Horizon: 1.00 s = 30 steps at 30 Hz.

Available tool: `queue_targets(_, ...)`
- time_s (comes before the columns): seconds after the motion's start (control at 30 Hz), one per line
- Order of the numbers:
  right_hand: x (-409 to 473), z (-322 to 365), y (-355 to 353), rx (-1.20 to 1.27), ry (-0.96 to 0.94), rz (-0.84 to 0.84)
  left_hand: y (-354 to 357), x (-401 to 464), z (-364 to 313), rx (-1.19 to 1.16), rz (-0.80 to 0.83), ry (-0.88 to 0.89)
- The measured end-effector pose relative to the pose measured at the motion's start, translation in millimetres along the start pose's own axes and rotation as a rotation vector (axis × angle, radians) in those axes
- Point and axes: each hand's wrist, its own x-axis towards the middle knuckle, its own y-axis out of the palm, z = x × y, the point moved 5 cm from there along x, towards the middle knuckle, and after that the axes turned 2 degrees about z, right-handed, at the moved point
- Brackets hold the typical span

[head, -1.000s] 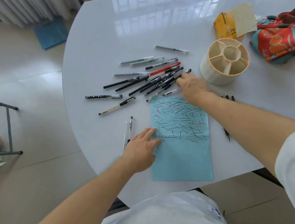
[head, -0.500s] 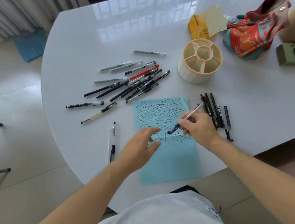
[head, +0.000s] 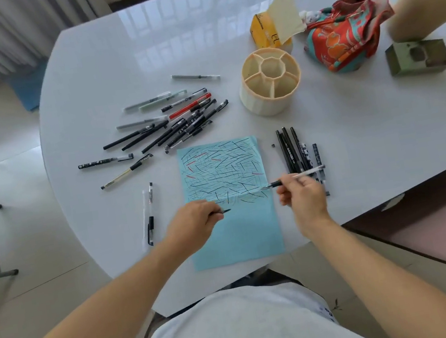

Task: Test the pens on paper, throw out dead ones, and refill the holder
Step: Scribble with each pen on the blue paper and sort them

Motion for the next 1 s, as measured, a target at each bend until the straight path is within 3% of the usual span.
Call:
queue_targets(0.07,14,12,-19,-0.102,-0.042,-0.012,-3,-10,19,0.048,-0.046,-0.027)
queue_targets(0.2,13,13,-6,-0.326,-0.164,0.156,0,-11,20,0.134,-0.096,0.057)
queue_targets(0.53,-13,-22,36,-0.698,-0.373,0.244,17,-12,18,0.108,-0.025,0.06)
queue_targets(0.7,-16,-17,44,-0.77,-0.473,0.257,17,-12,18,0.093,-0.015,0.039)
queue_targets(0.83,-8,-11,27,-0.77,-0.444,0.137,16,-12,19,0.087,-0.002,0.035)
queue_targets(1.0,-10,-11,11,-0.472,-0.293,0.09,14,-8,20,0.062,-0.01,-0.005)
